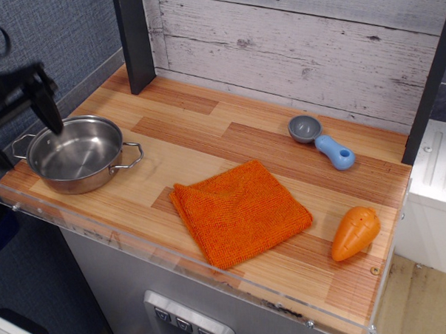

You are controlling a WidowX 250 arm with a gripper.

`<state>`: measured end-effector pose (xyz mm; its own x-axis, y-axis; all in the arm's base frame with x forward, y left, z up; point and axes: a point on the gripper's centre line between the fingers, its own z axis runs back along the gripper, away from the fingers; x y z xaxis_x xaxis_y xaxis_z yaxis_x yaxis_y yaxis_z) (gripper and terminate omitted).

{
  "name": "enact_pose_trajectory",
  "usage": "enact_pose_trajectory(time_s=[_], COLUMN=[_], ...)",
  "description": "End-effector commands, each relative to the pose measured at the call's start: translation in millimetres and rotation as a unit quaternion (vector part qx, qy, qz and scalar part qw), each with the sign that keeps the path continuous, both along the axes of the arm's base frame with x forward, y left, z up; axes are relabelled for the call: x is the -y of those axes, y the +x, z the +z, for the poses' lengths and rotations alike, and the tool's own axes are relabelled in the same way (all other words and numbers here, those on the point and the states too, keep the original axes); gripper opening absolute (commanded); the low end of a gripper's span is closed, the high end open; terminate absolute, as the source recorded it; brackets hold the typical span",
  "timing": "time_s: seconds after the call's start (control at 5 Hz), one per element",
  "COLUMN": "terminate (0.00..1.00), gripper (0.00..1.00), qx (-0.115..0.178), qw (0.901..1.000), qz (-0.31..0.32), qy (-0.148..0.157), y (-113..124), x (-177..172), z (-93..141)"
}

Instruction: Move pot off orange towel to front left corner of shelf.

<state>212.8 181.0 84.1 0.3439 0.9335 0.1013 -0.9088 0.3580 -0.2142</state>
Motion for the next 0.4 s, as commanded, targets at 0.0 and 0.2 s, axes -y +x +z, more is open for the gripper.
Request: enact_pose_trajectory(time_s=[0.0, 0.2], terminate=[0.0, 1.0], gripper=[1.0, 1.0], qx=[0.035, 0.035], qw=[0.9988, 0.9988], qz=[-0.006, -0.006], qy=[0.035, 0.035], y=[-12.8, -12.8], x=[6.5, 6.5], z=[30.3, 30.3])
